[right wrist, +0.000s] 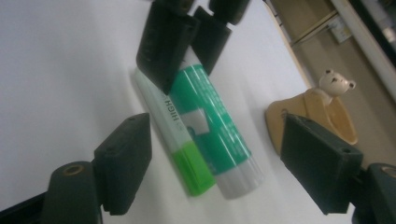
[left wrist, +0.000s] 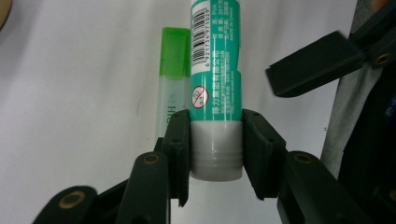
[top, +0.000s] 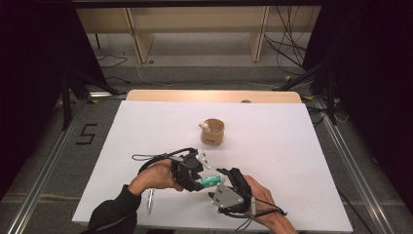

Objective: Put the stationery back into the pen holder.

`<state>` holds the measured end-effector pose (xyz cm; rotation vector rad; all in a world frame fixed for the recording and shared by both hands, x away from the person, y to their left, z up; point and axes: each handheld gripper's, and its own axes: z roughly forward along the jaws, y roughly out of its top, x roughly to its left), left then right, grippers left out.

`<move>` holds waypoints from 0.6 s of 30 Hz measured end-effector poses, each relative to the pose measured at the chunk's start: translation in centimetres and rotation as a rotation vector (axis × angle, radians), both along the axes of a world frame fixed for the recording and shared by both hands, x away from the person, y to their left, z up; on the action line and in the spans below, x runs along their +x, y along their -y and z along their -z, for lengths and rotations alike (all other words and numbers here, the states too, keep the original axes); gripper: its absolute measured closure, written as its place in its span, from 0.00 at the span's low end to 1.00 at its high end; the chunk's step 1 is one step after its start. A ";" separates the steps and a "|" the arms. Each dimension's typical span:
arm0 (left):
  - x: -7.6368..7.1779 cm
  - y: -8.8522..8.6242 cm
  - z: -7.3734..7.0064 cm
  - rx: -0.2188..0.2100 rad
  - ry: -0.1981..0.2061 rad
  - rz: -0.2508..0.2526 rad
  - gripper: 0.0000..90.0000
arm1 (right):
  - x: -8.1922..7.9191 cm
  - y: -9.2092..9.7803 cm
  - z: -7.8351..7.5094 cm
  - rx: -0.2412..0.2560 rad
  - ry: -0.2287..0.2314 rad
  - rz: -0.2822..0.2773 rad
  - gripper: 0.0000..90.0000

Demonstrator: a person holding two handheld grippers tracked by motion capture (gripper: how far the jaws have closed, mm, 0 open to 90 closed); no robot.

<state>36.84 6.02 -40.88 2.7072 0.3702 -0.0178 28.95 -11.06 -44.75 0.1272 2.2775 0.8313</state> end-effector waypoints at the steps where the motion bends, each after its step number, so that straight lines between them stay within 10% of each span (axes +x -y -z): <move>1: 0.1 0.3 -0.1 0.013 0.000 0.012 0.72 | -0.2 -0.2 0.1 -0.017 0.021 -0.004 0.30; 5: 0.1 0.7 -0.3 0.021 -0.013 0.013 0.72 | -0.8 -0.9 0.8 -0.117 0.145 -0.017 0.35; 18: 0.0 0.9 0.1 0.025 -0.049 0.000 0.72 | -1.9 -2.3 2.1 -0.300 0.330 -0.028 0.53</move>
